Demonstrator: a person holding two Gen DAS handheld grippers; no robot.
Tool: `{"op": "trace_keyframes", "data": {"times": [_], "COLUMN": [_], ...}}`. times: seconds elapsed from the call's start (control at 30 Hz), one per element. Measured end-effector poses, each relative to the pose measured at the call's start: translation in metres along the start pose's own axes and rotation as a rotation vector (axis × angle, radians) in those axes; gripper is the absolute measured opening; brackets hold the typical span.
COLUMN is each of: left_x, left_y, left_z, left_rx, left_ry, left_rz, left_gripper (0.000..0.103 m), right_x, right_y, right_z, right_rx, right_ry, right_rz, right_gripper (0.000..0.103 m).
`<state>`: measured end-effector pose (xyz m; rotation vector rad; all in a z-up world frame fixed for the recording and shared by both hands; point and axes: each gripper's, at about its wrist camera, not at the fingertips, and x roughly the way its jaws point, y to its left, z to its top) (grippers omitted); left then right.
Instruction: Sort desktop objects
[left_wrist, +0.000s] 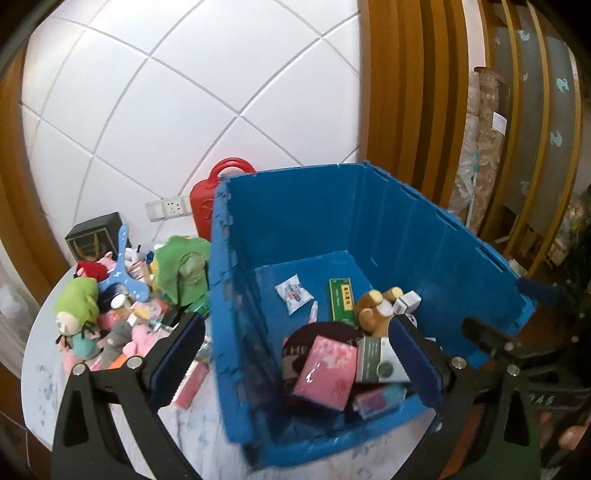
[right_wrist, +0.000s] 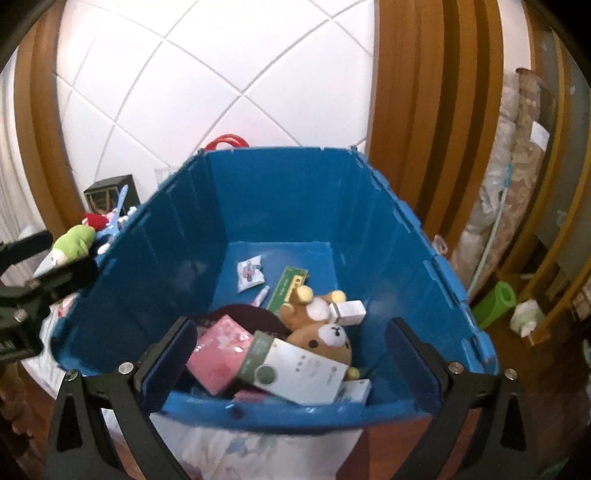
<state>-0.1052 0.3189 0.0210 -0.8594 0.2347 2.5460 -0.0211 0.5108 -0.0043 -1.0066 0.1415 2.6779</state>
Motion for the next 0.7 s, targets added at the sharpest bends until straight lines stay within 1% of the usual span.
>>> {"op": "trace_keyframes", "data": {"times": [0.13,0.4,0.53,0.7], "left_x": [-0.020,-0.056,-0.065,-0.072], "left_y": [0.014,0.038,0.042,0.043], "left_z": [-0.009,-0.018,-0.020,-0.021], "left_rx": [0.003,-0.013,-0.016,-0.010], "left_ry": [0.007,-0.022,-0.031,-0.053], "left_rz": [-0.003,-0.022,-0.039,-0.049], "left_gripper": [0.101,0.101,0.101,0.101], "right_x": [-0.026,-0.059,-0.071,-0.078], "right_y": [0.021,0.051,0.062,0.066], "right_z": [0.000,-0.001,-0.003,-0.006], "right_rx": [0.003,0.023,0.022,0.029], "right_ry": [-0.010,-0.010,-0.014,-0.015], "right_rz": [-0.041,-0.061,-0.082,-0.102], "right_gripper": [0.103,0.103,0.103,0.103]}}
